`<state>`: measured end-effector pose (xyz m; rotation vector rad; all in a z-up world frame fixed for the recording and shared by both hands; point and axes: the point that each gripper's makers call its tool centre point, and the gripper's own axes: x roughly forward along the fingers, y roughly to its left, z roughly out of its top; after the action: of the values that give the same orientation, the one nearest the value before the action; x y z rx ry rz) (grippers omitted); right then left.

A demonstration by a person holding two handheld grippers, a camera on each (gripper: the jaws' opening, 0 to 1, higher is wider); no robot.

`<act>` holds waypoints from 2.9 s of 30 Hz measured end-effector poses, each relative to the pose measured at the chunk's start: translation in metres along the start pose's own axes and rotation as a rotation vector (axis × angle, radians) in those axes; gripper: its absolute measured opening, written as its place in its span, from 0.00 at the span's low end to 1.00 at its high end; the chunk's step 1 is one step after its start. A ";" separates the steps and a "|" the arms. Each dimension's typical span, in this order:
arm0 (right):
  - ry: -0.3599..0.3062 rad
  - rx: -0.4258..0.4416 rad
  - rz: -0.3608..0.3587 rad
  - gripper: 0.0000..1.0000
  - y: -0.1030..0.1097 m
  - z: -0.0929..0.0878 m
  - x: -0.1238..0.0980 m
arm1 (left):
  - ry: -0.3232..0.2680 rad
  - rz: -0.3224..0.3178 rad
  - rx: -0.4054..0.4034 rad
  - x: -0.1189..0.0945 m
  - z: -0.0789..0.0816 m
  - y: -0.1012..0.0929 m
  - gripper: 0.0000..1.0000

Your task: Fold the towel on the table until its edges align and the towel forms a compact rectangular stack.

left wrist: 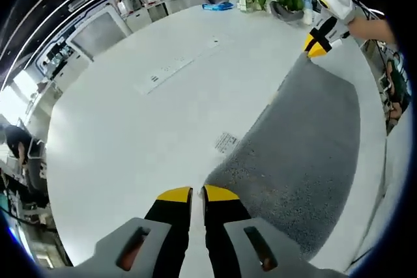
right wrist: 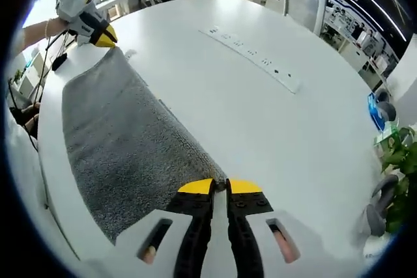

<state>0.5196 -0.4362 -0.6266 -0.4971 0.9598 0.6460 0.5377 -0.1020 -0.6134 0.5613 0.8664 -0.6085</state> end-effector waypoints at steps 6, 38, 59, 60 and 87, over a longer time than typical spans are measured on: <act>-0.022 0.029 -0.021 0.06 0.005 -0.003 -0.017 | -0.029 -0.004 -0.016 -0.008 0.003 0.000 0.07; 0.082 0.183 0.117 0.00 0.105 -0.058 -0.022 | 0.026 -0.142 0.090 0.033 0.001 -0.032 0.04; 0.170 0.409 0.157 0.00 0.105 -0.070 -0.011 | 0.024 -0.132 -0.037 0.040 -0.006 -0.032 0.01; 0.170 0.409 0.156 0.00 0.106 -0.069 -0.010 | 0.024 -0.132 -0.039 0.040 -0.006 -0.033 0.01; 0.163 0.219 -0.019 0.00 0.091 -0.058 -0.003 | 0.101 -0.023 0.058 0.022 -0.028 -0.045 0.01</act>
<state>0.4209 -0.4100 -0.6623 -0.3678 1.1640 0.4817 0.5033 -0.1199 -0.6559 0.6391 0.9535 -0.6324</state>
